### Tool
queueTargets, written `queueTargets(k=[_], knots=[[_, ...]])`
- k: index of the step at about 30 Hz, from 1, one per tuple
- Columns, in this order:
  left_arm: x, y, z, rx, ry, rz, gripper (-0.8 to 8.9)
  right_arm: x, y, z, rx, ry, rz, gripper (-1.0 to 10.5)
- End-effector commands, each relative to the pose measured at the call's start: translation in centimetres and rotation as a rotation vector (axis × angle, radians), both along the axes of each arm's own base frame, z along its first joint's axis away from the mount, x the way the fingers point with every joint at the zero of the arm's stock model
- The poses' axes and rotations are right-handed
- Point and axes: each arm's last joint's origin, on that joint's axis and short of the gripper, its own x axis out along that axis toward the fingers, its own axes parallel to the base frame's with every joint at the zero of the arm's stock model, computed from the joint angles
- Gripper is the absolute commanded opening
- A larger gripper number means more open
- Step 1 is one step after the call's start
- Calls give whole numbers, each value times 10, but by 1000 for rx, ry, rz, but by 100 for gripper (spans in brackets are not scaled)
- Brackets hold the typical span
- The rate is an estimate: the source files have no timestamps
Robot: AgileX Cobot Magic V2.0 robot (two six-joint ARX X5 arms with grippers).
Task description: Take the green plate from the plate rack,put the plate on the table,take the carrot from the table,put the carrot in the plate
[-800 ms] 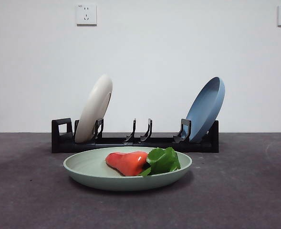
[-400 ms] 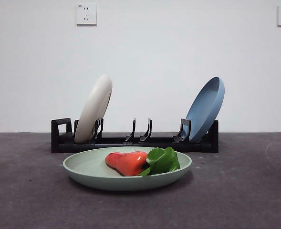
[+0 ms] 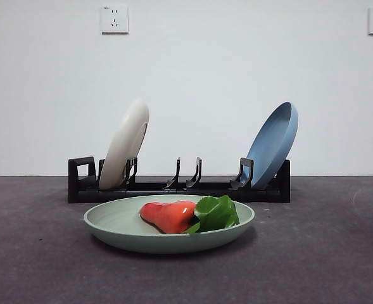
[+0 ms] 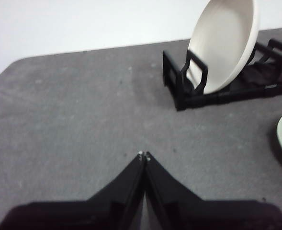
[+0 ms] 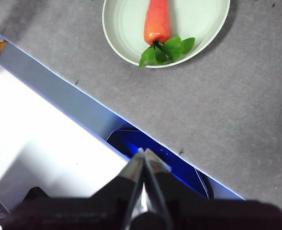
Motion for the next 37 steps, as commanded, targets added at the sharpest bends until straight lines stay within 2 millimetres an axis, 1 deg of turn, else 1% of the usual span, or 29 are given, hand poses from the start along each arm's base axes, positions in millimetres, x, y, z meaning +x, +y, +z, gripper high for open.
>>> queueTargets(k=[1,7,10,37], knots=[[0,1,-8,-12,-8,8,-2,0,0,-1,-1,-6,4,1],[1,1,-22,-35,25,12,-2,0,0,-1,-1,-6,4,1],[1,1,-21,-59,18,18,-2,0,0,-1,-1,-6,4,1],[1,1,-20,-58,8,17,-2,0,0,0,-1,-8,0,1]])
